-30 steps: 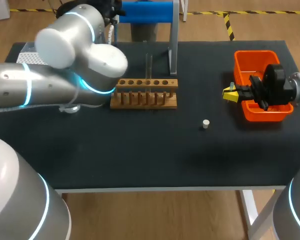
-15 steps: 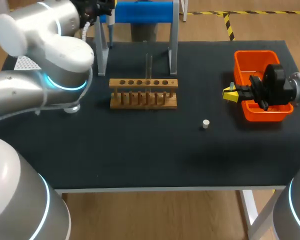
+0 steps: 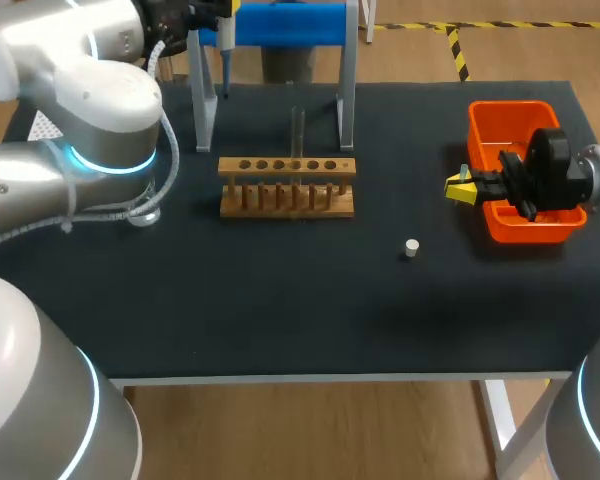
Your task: Invert the test tube, pick up the pipette, mount the tip to pipette, aspirate from beaker and dispense into the tube, eject the tip, return the pipette, and cap with the stopper.
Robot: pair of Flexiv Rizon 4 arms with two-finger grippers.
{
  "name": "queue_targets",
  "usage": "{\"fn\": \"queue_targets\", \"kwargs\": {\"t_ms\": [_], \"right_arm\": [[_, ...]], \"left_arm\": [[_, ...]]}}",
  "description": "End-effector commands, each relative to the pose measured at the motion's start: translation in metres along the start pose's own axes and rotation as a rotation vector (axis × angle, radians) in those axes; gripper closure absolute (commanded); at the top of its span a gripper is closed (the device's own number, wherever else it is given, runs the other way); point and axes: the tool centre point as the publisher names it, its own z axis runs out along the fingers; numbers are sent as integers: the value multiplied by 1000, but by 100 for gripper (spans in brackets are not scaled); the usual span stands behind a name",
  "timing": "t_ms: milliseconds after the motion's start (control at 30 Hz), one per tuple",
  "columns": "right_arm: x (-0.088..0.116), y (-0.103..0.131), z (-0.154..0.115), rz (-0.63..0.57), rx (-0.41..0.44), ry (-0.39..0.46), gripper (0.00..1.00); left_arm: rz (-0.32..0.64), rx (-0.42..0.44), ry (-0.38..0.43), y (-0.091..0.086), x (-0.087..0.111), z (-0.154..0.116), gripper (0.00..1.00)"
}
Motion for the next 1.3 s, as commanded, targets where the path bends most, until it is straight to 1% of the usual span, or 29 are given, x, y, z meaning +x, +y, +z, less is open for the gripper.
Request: {"fn": "queue_targets", "kwargs": {"t_ms": [33,133,200,367,400,567,667,867,967,1033,1100,1167,1200,1233,1267,1300], "right_arm": [[1,0,-1,-1,1,0,100],[1,0,-1,-1,1,0,100],[1,0,-1,-1,1,0,100],[1,0,-1,-1,1,0,100],[1,0,-1,-1,1,0,100],[1,0,-1,-1,1,0,100],[1,0,-1,-1,1,0,100],[1,0,-1,-1,1,0,100],[1,0,-1,-1,1,0,100],[1,0,-1,-1,1,0,100],[1,0,-1,-1,1,0,100],[1,0,-1,-1,1,0,100],[1,0,-1,-1,1,0,100],[1,0,-1,-1,1,0,100],[1,0,-1,-1,1,0,100],[1,0,-1,-1,1,0,100]], "left_arm": [[5,35,80,5,17,-37,100],[10,41,120,5,38,-47,100],[19,43,132,4,50,-52,100],[40,57,192,-3,85,-62,100],[43,54,199,-4,90,-64,100],[36,91,253,-11,115,-71,100],[39,93,278,-16,129,-72,100],[44,105,320,-31,154,-73,100],[33,96,334,-37,163,-72,100],[31,108,351,-43,171,-71,100],[9,127,368,-46,174,-71,100],[11,127,373,-52,180,-71,100],[11,136,393,-55,183,-70,100],[7,145,396,-57,186,-71,100],[10,136,394,-59,188,-71,100],[10,141,407,-61,190,-70,100]]}}
